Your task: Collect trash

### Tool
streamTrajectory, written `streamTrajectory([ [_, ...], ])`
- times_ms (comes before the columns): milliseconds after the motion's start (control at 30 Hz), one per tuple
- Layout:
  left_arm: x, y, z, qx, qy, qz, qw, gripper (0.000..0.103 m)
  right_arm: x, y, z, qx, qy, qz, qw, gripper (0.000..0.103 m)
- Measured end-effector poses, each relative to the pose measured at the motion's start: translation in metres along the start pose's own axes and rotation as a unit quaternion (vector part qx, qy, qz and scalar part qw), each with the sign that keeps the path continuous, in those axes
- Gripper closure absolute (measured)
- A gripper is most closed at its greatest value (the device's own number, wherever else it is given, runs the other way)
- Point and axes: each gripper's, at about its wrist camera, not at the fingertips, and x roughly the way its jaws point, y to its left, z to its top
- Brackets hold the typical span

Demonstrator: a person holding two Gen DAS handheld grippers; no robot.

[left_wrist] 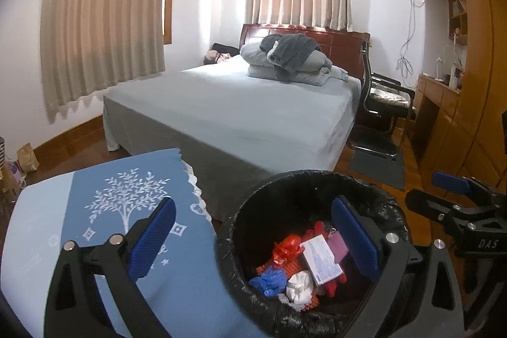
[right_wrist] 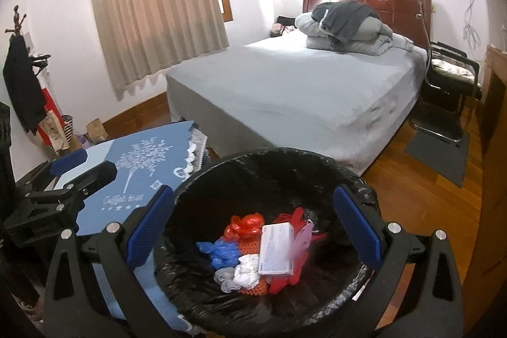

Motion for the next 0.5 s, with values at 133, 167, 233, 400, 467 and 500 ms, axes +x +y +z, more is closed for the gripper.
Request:
streamTrajectory([
  [133,-0.018,0.001,-0.001,0.0,-0.007,0.007,0.9999,0.006,-0.013,0.014,0.001,-0.006,-0.003,0.01,1.0,0.005],
  [167,-0.022,0.001,-0.001,0.0,-0.008,0.009,0.9999,0.006,-0.016,0.017,0.001,-0.008,-0.003,0.011,1.0,0.005],
  [233,-0.029,0.001,-0.003,0.001,-0.009,0.015,0.9998,0.006,-0.02,0.023,0.0,-0.011,-0.003,0.015,1.0,0.005],
  [400,-0.047,0.004,-0.007,0.0,-0.015,0.025,0.9996,0.006,-0.031,0.036,-0.001,-0.019,-0.006,0.024,1.0,0.005],
  [467,-0.052,0.004,-0.007,0.0,-0.017,0.029,0.9994,0.006,-0.033,0.04,-0.002,-0.02,-0.005,0.025,0.999,0.005],
  [500,-0.055,0.005,-0.008,-0.001,-0.018,0.03,0.9994,0.006,-0.034,0.042,-0.001,-0.021,-0.005,0.026,0.999,0.005],
])
